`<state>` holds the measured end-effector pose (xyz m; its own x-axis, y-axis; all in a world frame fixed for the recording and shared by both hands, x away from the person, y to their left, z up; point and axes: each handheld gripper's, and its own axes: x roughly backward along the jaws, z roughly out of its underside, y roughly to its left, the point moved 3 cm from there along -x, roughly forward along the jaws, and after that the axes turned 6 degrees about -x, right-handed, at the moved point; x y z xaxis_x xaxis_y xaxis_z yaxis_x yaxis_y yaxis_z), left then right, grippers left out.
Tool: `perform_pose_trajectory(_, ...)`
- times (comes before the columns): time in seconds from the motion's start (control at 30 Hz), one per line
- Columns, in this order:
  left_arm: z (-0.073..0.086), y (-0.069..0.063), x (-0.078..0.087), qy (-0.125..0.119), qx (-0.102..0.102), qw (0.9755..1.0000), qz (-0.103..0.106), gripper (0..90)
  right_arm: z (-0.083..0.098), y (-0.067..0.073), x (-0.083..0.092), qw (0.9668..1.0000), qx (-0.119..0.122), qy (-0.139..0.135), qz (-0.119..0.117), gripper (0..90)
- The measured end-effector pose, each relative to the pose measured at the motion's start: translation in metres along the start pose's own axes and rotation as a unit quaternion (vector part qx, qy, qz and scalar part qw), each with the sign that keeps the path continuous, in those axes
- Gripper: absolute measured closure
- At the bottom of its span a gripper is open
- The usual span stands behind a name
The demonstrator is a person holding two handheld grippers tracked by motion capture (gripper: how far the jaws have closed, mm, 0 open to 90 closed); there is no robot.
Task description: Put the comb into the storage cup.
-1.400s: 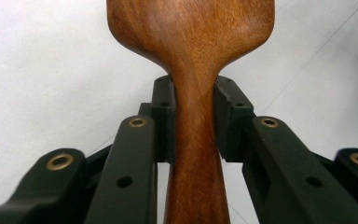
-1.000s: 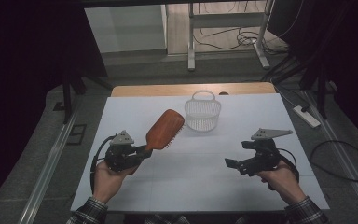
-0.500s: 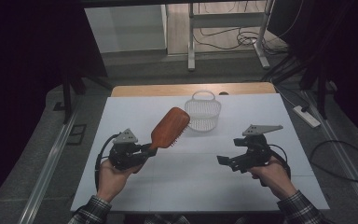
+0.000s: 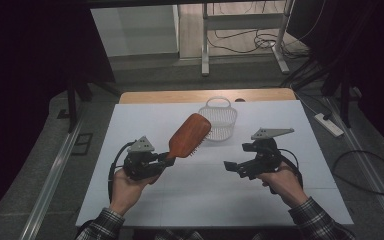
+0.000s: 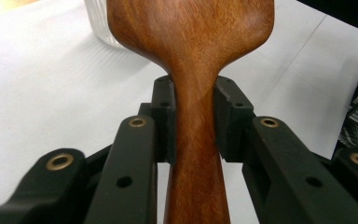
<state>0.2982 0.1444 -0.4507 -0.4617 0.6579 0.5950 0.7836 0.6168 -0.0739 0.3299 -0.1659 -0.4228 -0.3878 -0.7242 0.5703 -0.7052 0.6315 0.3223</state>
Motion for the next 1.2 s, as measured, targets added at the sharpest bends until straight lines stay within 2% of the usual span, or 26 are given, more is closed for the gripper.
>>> perform_pose_trajectory(0.6,-0.011,-0.009,-0.013,-0.009,-0.007,0.9999,0.012,72.0,-0.02,0.006,-0.02,0.9996,-0.021,-0.004,-0.02,0.0)
perform_pose_trajectory(0.8,-0.015,-0.013,-0.017,-0.012,-0.011,0.9998,0.015,72.0,-0.026,0.006,-0.024,0.9994,-0.034,0.001,-0.012,0.0)
perform_pose_trajectory(0.97,-0.018,-0.017,-0.021,-0.014,-0.017,0.9996,0.018,72.0,-0.031,0.009,-0.028,0.9996,-0.027,0.008,0.001,0.0)
perform_pose_trajectory(1.2,-0.023,-0.022,-0.026,-0.015,-0.022,0.9994,0.024,72.0,-0.038,0.01,-0.032,0.9986,-0.051,0.003,-0.012,0.0)
